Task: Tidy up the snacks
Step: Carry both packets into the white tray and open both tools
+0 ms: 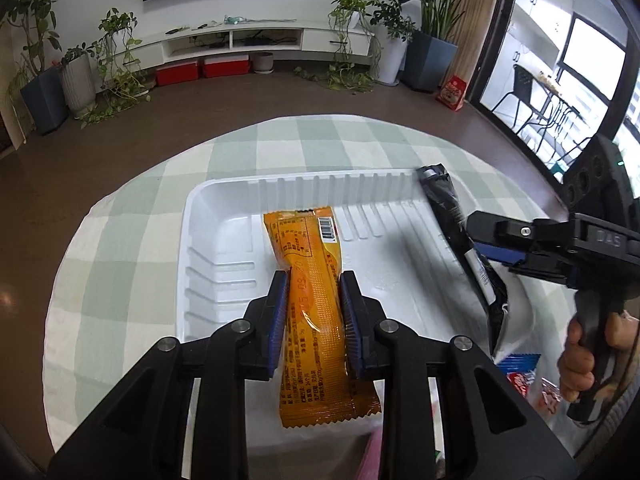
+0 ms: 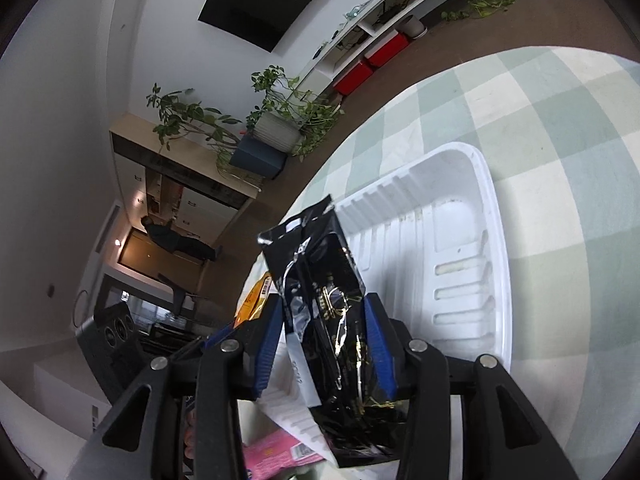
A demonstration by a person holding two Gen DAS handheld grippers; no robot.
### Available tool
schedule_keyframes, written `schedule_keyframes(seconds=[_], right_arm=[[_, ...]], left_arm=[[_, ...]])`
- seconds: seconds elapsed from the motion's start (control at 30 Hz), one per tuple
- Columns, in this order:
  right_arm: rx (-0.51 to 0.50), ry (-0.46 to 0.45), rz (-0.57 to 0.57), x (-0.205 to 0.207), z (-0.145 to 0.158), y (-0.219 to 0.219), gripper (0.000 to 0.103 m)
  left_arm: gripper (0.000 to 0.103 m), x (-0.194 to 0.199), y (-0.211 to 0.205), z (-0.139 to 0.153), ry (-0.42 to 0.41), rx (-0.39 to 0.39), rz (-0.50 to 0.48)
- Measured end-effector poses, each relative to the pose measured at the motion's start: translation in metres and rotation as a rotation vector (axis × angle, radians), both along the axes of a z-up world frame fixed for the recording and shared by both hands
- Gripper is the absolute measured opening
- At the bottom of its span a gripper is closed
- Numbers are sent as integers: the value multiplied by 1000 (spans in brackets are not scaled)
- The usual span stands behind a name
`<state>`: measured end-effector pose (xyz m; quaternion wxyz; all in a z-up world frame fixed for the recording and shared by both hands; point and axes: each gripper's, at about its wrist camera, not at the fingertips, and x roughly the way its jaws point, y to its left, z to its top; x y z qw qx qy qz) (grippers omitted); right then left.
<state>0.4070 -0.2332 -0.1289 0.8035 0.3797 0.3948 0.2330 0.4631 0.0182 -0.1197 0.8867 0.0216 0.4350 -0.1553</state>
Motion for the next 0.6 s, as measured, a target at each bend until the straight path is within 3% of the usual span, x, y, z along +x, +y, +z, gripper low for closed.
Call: schedule_keyframes(seconds=[0.07,0.17,0.6], right_arm=[[-35,-18,-2,1,5,2,48],[-89,-63,-13,-1,16,3,66],[-239,-226,41,-37,66,33,68]], left_arm=[[25,5,-2,-4,-3,7,0],[25,8,-3,-7,1,10,9],[25,-24,16,19,-31,-37,46]])
